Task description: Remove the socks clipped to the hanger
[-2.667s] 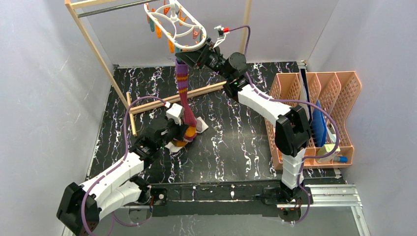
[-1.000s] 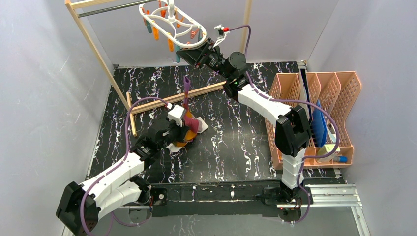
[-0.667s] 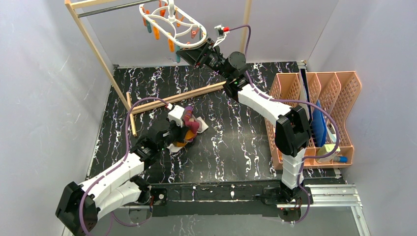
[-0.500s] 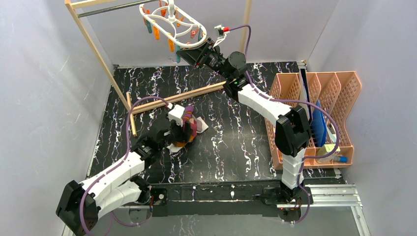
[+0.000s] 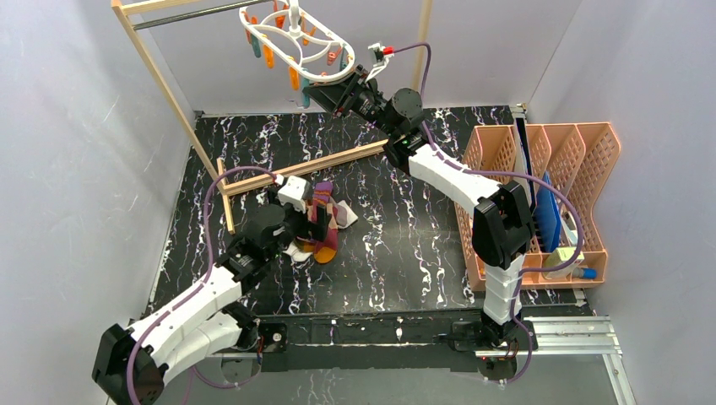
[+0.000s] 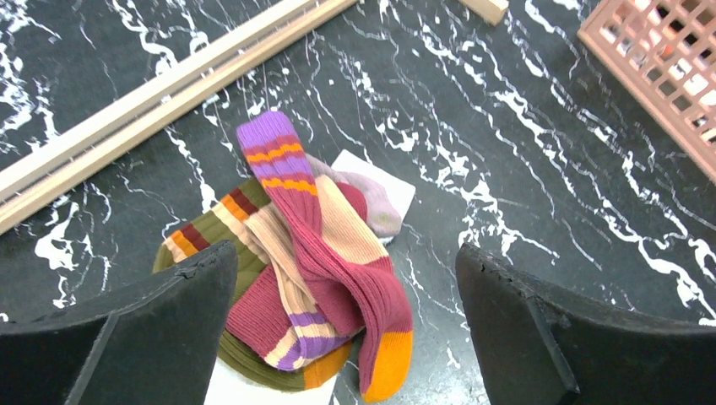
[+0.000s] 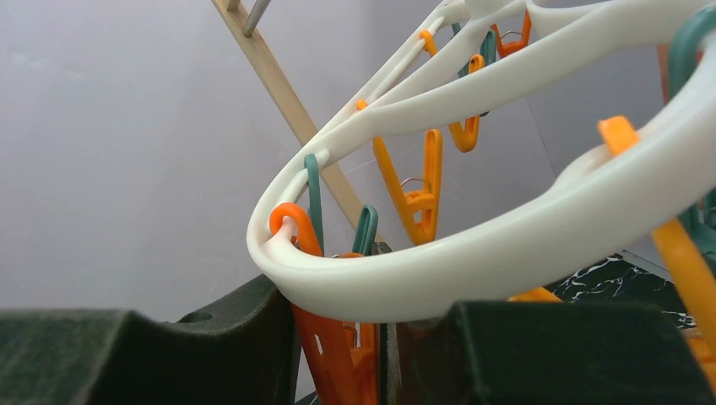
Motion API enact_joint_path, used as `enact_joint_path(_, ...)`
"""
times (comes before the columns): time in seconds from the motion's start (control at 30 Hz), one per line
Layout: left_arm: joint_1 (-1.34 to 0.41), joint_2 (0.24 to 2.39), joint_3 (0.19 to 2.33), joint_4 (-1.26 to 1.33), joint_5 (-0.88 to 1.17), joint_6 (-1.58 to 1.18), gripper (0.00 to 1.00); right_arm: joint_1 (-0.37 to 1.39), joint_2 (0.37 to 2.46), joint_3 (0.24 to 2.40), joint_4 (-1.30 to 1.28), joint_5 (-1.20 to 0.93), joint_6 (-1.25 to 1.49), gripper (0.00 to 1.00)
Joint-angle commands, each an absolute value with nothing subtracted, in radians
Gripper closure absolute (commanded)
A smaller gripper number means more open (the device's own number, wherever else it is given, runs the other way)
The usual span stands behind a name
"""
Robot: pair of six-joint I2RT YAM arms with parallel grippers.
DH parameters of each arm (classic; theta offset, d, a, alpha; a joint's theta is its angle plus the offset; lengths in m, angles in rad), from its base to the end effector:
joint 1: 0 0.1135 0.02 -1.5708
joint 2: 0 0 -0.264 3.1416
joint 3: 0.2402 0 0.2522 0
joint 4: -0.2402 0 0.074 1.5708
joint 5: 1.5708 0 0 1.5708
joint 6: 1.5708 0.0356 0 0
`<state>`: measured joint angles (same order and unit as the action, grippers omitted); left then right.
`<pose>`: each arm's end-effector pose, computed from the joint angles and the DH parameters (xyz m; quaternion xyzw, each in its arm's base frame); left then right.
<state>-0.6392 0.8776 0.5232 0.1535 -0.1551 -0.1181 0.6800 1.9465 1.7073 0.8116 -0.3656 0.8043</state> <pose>0.1709 -0.1202 0.2660 0.1516 0.7587 -0.1774 0.6082 0.3491 0.2987 0.4174 -0.1301 0.4797 0.6476 0.5775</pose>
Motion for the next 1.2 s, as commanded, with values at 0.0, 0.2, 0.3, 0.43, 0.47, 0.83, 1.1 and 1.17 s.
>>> enact_joint_path(0.0, -0.643, 0.811, 0.496, 0.204, -0.211, -0.104, 0.02, 0.676, 1.910, 1.731, 0.827, -0.366, 0.784, 0.93)
enact_joint_path(0.2, -0.644, 0.834, 0.507, 0.201, -0.215, -0.100, 0.02, 0.676, 1.889, 1.747, 0.718, -0.399, 0.732, 0.59)
enact_joint_path(0.3, -0.644, 0.841, 0.509, 0.207, -0.215, -0.097, 0.02, 0.676, 1.875, 1.749, 0.647, -0.416, 0.703, 0.37)
enact_joint_path(0.43, -0.644, 0.842, 0.510, 0.205, -0.210, -0.094, 0.02, 0.676, 1.857, 1.763, 0.513, -0.446, 0.632, 0.02)
enact_joint_path(0.47, -0.644, 0.840, 0.509, 0.205, -0.210, -0.092, 0.02, 0.676, 1.846, 1.758, 0.484, -0.446, 0.610, 0.02)
enact_joint_path(0.83, -0.644, 0.822, 0.507, 0.207, -0.243, -0.082, 0.02, 0.676, 1.660, 1.554, 0.251, -0.281, 0.437, 0.02)
enact_joint_path(1.1, -0.644, 0.774, 0.492, 0.227, -0.214, -0.059, 0.02, 0.675, 1.503, 1.371, 0.113, -0.234, 0.343, 0.02)
enact_joint_path(1.17, -0.644, 0.765, 0.489, 0.229, -0.218, -0.054, 0.02, 0.676, 1.464, 1.327, 0.080, -0.233, 0.328, 0.02)
